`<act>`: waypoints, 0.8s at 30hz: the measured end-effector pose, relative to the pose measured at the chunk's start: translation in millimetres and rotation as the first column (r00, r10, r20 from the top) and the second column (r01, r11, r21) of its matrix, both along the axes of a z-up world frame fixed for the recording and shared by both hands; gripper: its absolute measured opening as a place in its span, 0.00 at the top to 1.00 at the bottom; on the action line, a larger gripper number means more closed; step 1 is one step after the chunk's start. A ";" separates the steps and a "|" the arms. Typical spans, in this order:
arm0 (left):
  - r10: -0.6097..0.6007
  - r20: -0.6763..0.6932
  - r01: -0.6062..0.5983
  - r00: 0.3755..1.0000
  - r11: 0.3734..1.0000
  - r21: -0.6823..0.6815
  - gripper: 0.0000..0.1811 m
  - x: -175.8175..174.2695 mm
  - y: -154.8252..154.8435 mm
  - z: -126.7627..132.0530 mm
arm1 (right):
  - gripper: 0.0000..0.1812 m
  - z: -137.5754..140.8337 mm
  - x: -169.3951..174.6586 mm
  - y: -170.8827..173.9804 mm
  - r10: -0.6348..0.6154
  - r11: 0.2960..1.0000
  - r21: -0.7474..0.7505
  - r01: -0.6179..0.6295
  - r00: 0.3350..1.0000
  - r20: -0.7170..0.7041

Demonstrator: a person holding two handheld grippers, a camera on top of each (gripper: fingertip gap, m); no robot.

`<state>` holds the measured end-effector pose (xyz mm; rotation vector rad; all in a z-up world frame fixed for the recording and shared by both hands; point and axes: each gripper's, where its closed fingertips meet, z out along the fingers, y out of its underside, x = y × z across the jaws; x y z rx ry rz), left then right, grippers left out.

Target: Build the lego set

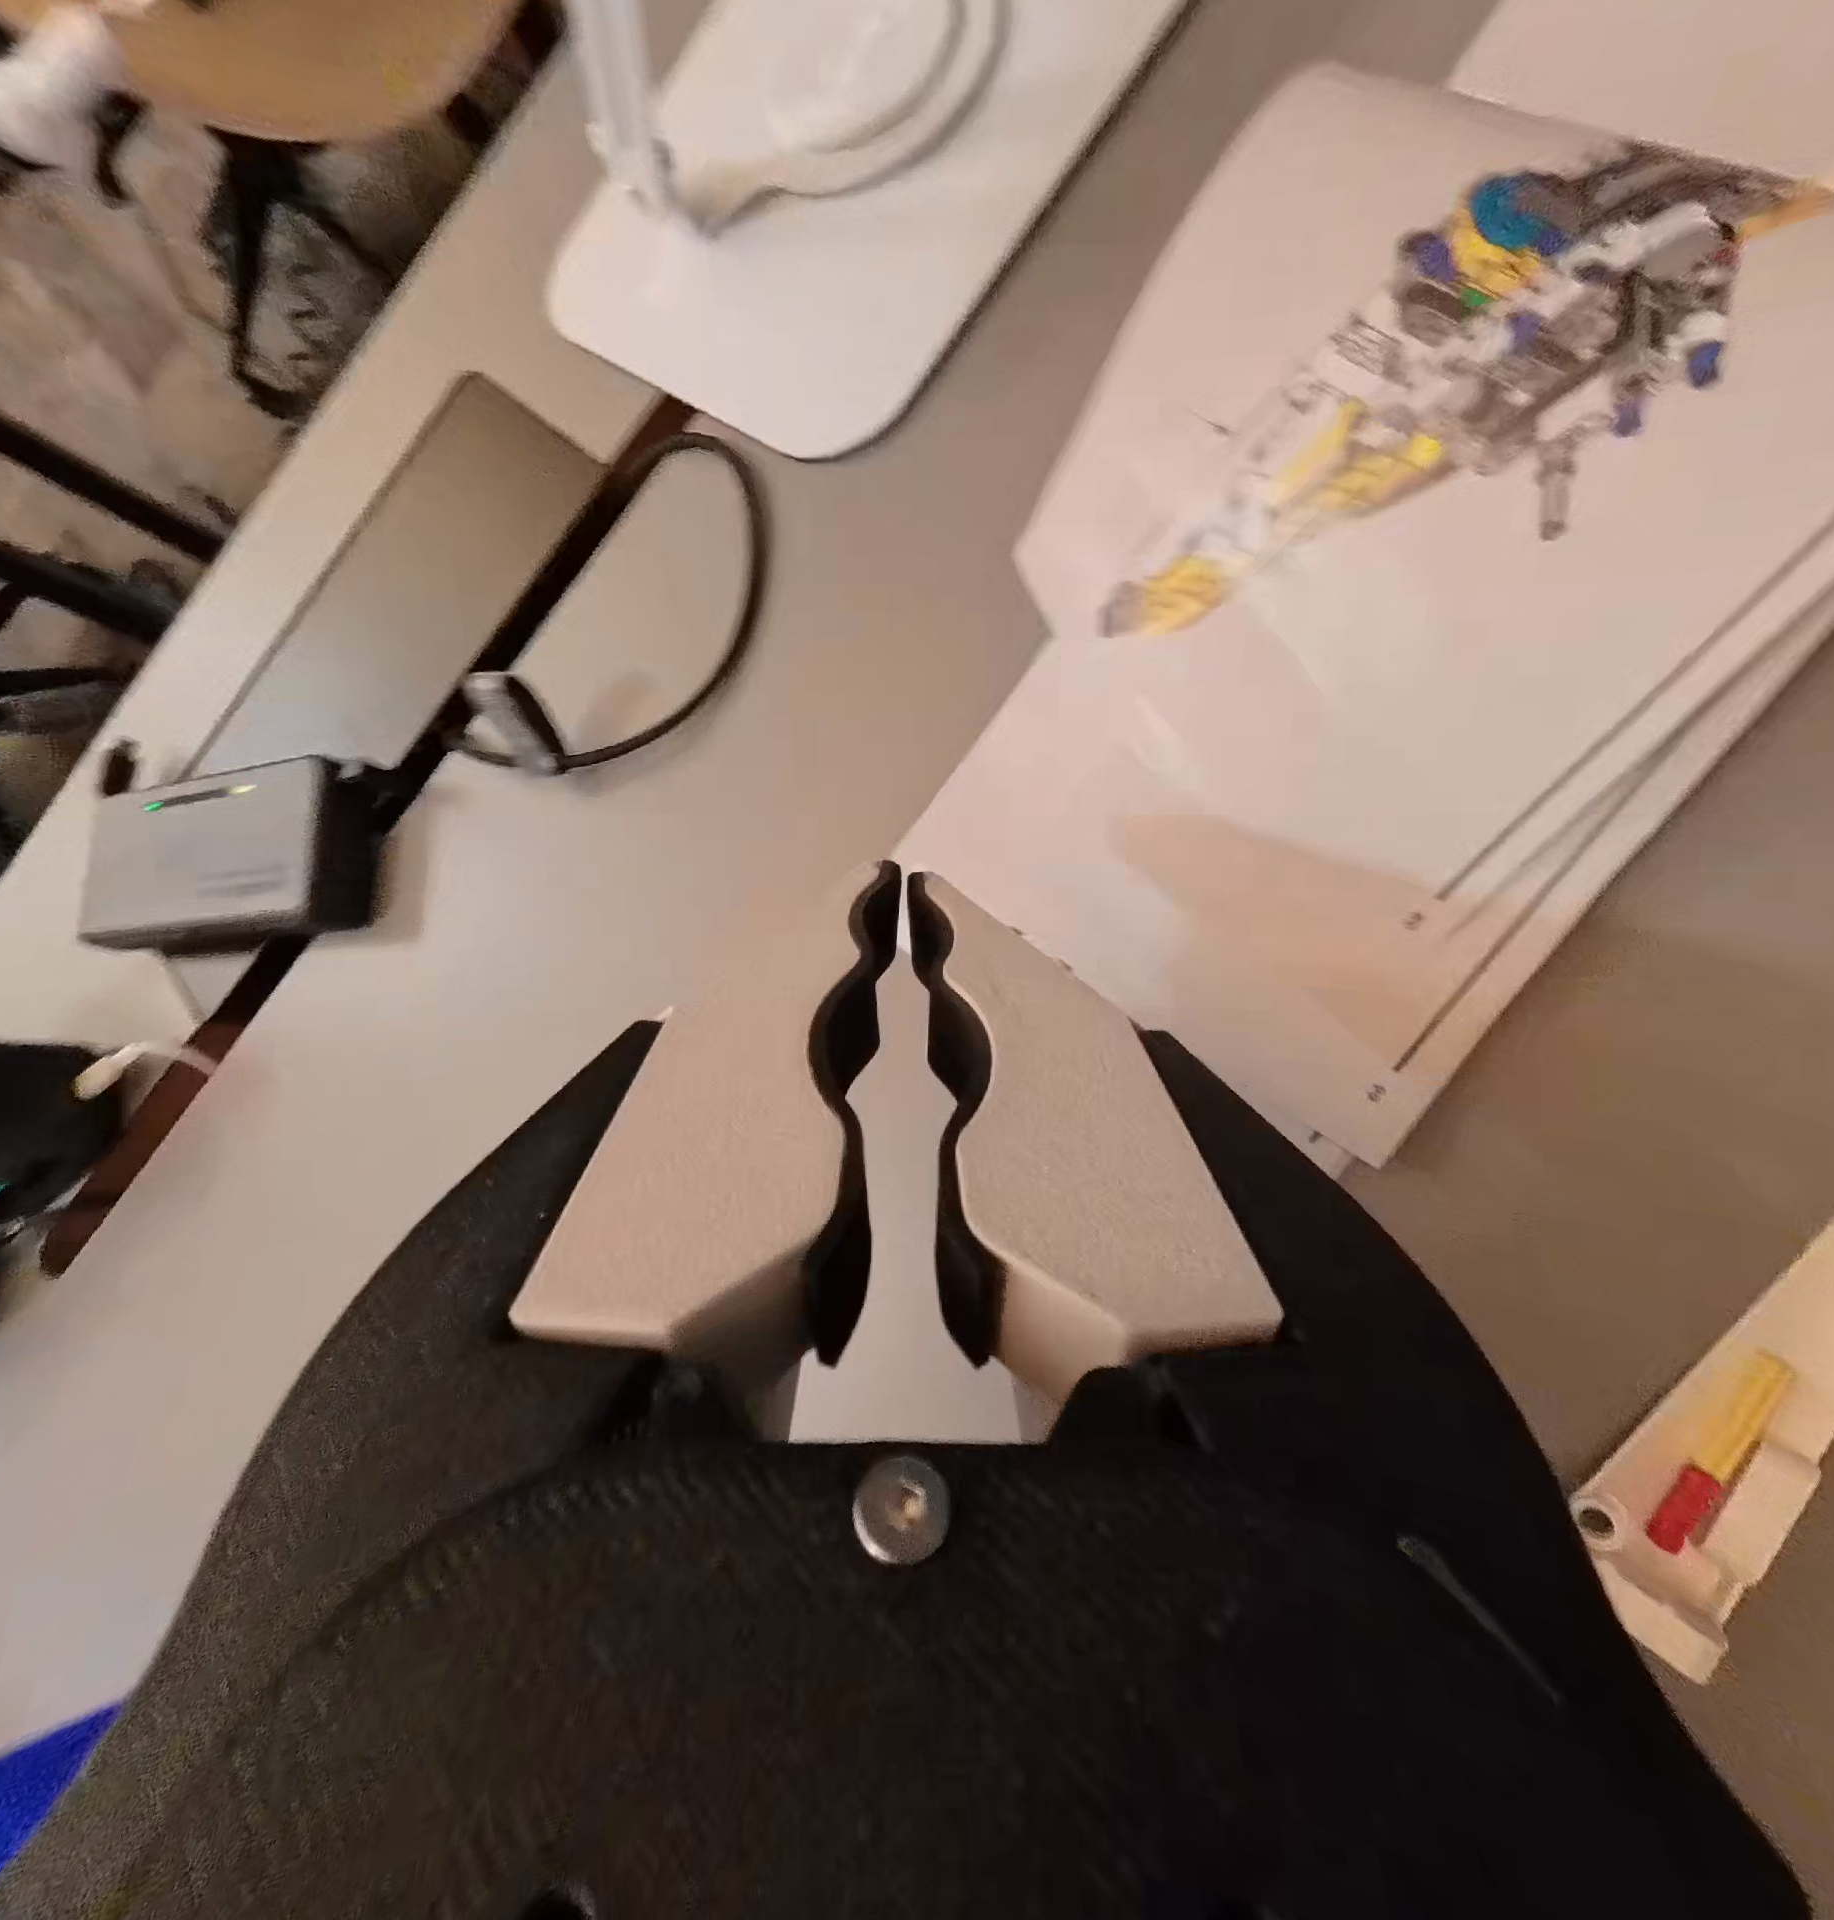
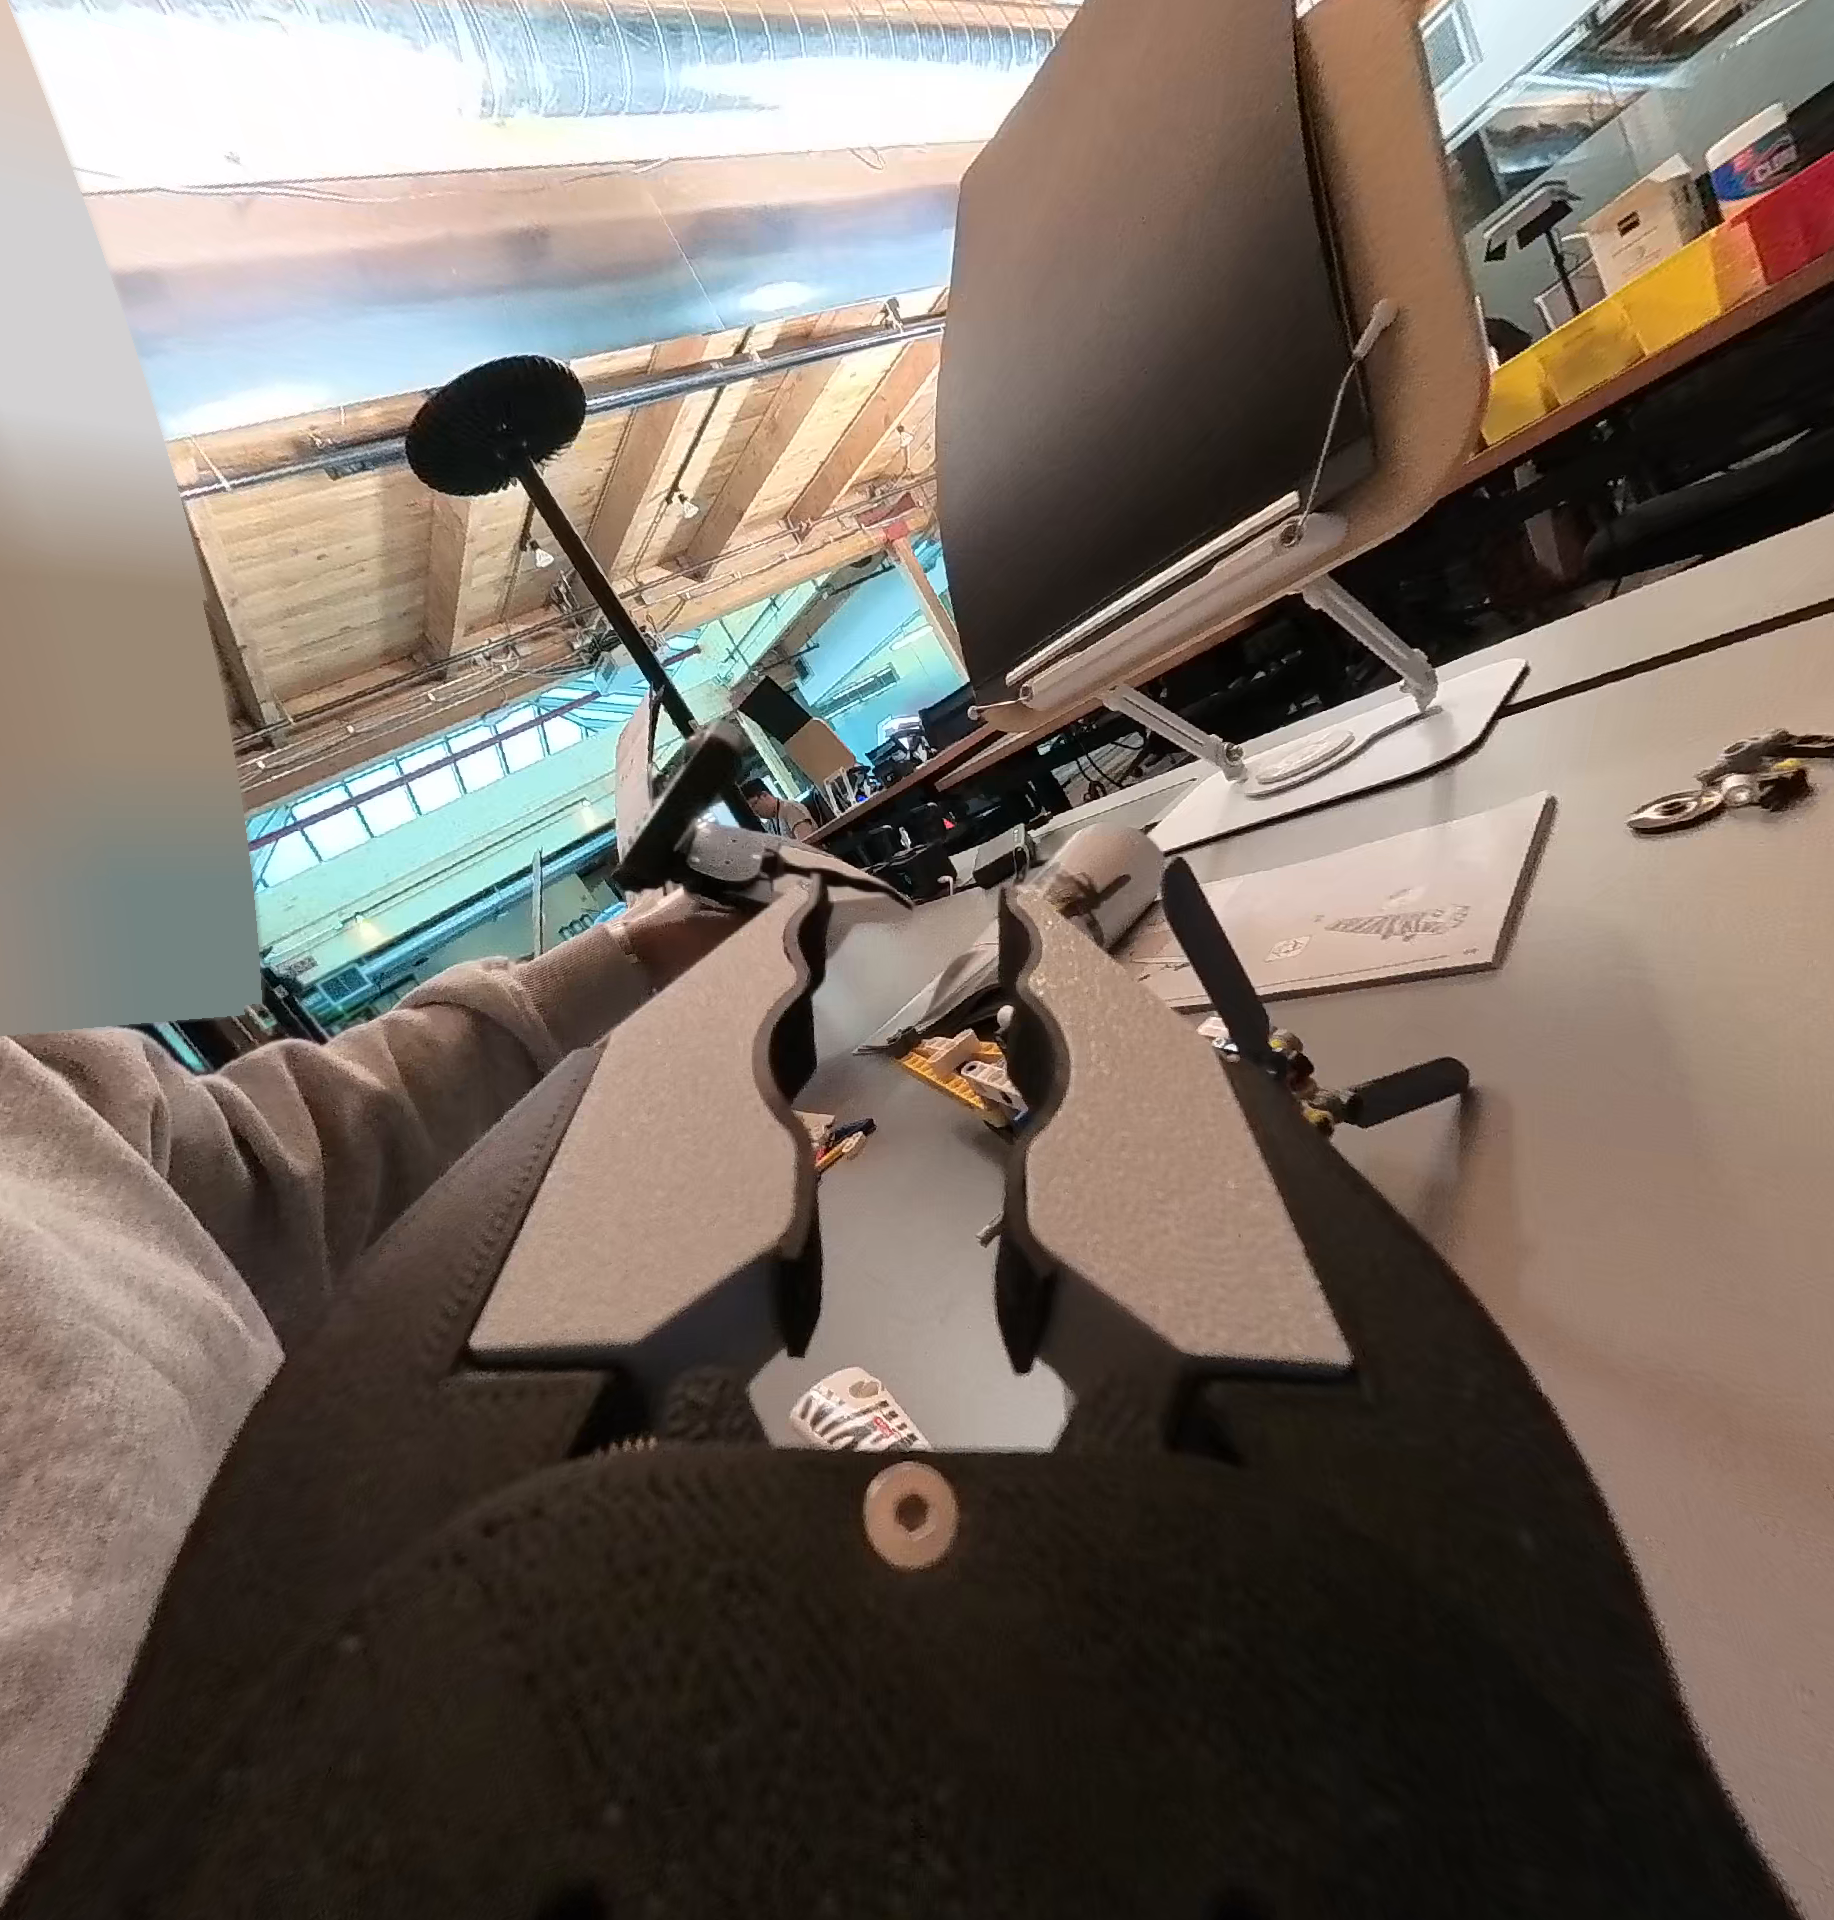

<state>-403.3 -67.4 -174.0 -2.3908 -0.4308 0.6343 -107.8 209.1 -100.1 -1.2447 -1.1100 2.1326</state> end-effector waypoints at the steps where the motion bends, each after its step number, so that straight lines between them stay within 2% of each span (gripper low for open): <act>1: 0.036 -0.022 -0.035 0.999 0.999 0.028 1.00 -3.1 -2.7 8.0 | 0.83 -0.2 -0.4 -0.3 0.000 1.000 0.002 0.000 1.000 0.001; 4: 0.054 -0.003 -0.052 0.999 0.975 0.215 0.99 11.5 18.1 38.8 | 0.83 -0.6 -1.7 -1.2 0.000 1.000 0.008 0.000 1.000 0.006; 7: -0.068 0.056 0.043 0.996 0.931 0.362 0.95 51.9 71.5 58.9 | 0.83 -1.1 -3.1 -2.7 -0.002 1.000 0.022 0.002 1.000 0.010; 11: -0.219 0.071 0.184 0.973 0.925 0.333 0.91 94.2 141.9 41.6 | 0.83 -1.9 -4.6 -6.1 0.002 0.999 0.044 -0.002 1.000 0.016; 14: -0.223 0.075 0.199 0.972 0.950 0.242 0.90 96.6 170.2 13.3 | 0.83 -1.4 -4.1 -6.9 0.000 0.999 0.052 -0.001 1.000 0.013; 16: -0.162 0.110 0.144 0.981 0.977 0.157 0.90 86.6 168.0 -8.4 | 0.83 -0.9 -3.5 -6.6 -0.001 0.999 0.051 0.000 1.000 0.008; 18: -0.103 0.201 0.087 0.974 0.992 0.088 0.90 82.4 154.9 -29.3 | 0.83 -0.5 -2.3 -5.5 -0.001 0.999 0.043 0.001 1.000 0.004; 21: -0.033 0.296 -0.012 0.955 0.989 0.150 0.90 79.2 137.4 -33.4 | 0.83 -0.4 -1.3 -3.1 0.001 1.000 0.020 -0.001 1.000 0.003; 24: 0.034 0.333 -0.088 0.942 0.985 0.147 0.92 73.3 115.2 -41.1 | 0.83 -0.4 -1.1 -1.6 0.006 1.000 0.002 -0.006 1.000 0.004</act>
